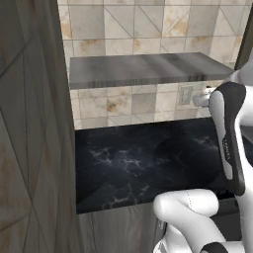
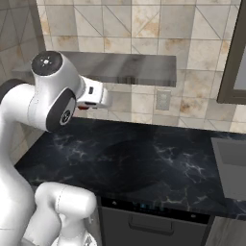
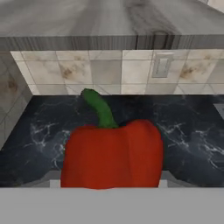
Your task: Pick the bell pepper from the counter and place it in the cabinet.
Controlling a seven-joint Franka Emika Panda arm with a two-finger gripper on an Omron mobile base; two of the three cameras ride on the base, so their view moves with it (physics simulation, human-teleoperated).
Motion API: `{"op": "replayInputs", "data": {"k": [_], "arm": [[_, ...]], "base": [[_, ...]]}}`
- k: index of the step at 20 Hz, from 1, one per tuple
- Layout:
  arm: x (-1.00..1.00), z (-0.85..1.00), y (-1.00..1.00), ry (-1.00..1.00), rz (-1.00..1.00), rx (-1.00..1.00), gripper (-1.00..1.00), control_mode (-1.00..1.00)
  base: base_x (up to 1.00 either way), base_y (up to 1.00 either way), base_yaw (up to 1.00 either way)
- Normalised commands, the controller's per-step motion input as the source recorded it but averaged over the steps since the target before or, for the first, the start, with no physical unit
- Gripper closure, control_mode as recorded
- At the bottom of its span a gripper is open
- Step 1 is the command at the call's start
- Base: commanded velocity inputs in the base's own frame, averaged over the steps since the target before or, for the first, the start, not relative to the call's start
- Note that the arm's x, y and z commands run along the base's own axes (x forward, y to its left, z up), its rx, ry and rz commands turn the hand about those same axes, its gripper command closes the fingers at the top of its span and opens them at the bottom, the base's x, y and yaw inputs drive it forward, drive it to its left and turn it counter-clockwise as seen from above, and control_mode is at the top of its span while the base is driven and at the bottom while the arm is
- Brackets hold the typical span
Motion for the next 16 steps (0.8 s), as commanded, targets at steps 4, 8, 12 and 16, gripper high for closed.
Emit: {"op": "replayInputs", "data": {"k": [4,8,12,16], "arm": [[0.06,0.39,0.00,-0.28,-0.01,0.00,1.00,-1.00],[0.01,0.46,0.00,-0.21,-0.03,0.00,1.00,-1.00],[0.15,0.38,0.00,-0.09,-0.04,0.00,1.00,-1.00],[0.34,0.33,0.00,0.00,-0.07,0.01,1.00,-1.00]], "base": [[0.00,0.00,0.00],[0.00,0.00,0.00],[0.00,0.00,0.00],[0.00,0.00,0.00]]}}
